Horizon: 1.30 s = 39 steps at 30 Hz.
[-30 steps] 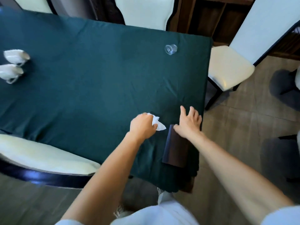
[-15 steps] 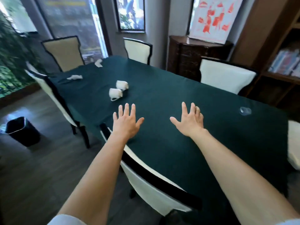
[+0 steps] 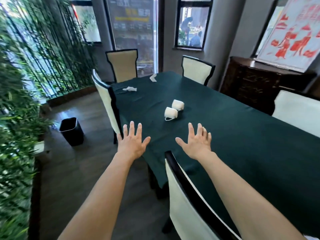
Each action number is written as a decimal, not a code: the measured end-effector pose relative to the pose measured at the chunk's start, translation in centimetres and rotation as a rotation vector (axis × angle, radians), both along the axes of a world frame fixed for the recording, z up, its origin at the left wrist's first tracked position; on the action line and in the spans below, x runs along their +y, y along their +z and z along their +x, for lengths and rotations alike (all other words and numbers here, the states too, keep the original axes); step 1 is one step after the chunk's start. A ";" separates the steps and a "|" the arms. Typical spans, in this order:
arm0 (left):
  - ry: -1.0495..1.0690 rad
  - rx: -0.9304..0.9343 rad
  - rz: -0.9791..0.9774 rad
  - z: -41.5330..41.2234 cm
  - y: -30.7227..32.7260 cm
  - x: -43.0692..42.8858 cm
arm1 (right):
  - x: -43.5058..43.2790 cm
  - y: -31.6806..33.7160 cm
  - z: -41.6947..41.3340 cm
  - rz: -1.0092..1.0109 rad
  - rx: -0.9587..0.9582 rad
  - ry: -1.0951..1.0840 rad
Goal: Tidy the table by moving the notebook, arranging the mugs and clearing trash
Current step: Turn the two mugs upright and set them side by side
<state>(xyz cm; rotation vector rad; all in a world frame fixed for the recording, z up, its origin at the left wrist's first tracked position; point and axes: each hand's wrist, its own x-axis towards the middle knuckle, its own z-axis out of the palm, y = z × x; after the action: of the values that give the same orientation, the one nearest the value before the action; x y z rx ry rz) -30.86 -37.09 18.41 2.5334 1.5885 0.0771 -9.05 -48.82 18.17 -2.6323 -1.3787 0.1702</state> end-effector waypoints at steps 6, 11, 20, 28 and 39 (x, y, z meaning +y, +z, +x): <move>0.034 -0.036 -0.091 0.5 -1.7 7.1 | 8.0 -2.6 0.3 -0.002 0.038 0.032; 0.056 -0.091 -0.176 3.1 -3.7 14.2 | 16.3 -4.9 2.4 0.003 0.094 0.021; 0.067 -0.230 -0.383 8.8 -8.1 23.6 | 27.6 -8.8 7.5 -0.017 0.196 -0.046; 0.156 -0.349 -0.633 12.9 -11.2 29.8 | 32.6 -11.5 9.6 -0.055 0.246 -0.068; 0.292 -0.597 -1.124 22.7 -14.8 40.2 | 40.5 -15.1 14.1 -0.059 0.243 -0.213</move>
<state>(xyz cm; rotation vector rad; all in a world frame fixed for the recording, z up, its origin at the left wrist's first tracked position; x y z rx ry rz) -8.18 3.10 3.57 1.2575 1.2022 -0.0267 5.01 -8.29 3.10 -2.6754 -1.0253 0.4904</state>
